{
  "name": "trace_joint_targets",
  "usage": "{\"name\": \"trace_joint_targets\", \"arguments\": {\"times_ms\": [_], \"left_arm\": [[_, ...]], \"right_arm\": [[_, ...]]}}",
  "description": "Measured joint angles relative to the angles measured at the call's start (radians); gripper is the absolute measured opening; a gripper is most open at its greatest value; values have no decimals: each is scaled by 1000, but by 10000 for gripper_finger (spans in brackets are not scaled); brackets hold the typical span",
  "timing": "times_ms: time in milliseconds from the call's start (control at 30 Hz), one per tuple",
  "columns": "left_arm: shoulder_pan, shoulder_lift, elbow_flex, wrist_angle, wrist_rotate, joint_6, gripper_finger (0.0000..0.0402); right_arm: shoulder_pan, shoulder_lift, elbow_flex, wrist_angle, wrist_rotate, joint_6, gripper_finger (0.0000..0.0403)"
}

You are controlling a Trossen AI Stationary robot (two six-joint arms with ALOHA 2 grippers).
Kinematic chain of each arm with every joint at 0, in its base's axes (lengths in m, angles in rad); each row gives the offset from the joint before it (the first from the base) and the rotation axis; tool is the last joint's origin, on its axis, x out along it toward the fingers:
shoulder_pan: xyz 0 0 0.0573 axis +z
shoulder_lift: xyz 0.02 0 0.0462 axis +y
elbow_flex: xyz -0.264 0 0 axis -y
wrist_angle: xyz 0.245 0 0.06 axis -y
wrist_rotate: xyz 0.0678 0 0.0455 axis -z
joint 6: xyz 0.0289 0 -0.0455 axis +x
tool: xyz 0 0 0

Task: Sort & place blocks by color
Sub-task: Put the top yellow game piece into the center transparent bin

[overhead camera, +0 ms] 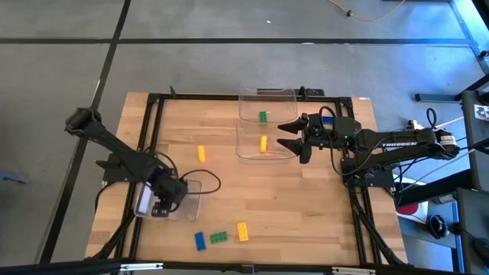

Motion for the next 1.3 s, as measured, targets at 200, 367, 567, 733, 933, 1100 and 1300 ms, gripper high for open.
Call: {"name": "trace_joint_targets", "arguments": {"times_ms": [200,367,567,733,933,1100,1300], "left_arm": [[51,-71,211,-101,-136,75,259],[145,-112,383,-106,-385,190,259],[350,-153,443,14,-555,328,259],[496,-236,329,240,-559,319,259],[544,-372,37,771,-485,260,259],[552,-412,-150,1102,-417,216,259],[551,-411,-191,1165,-453,179,259]], "right_arm": [[0,0,0,0,0,0,316],[0,0,0,0,0,0,316],[0,0,0,0,0,4,316],[0,0,0,4,0,3,316],[0,-1,-1,33,0,6,316],[0,0,-1,40,0,2,316],[0,0,-1,39,0,2,316]]}}
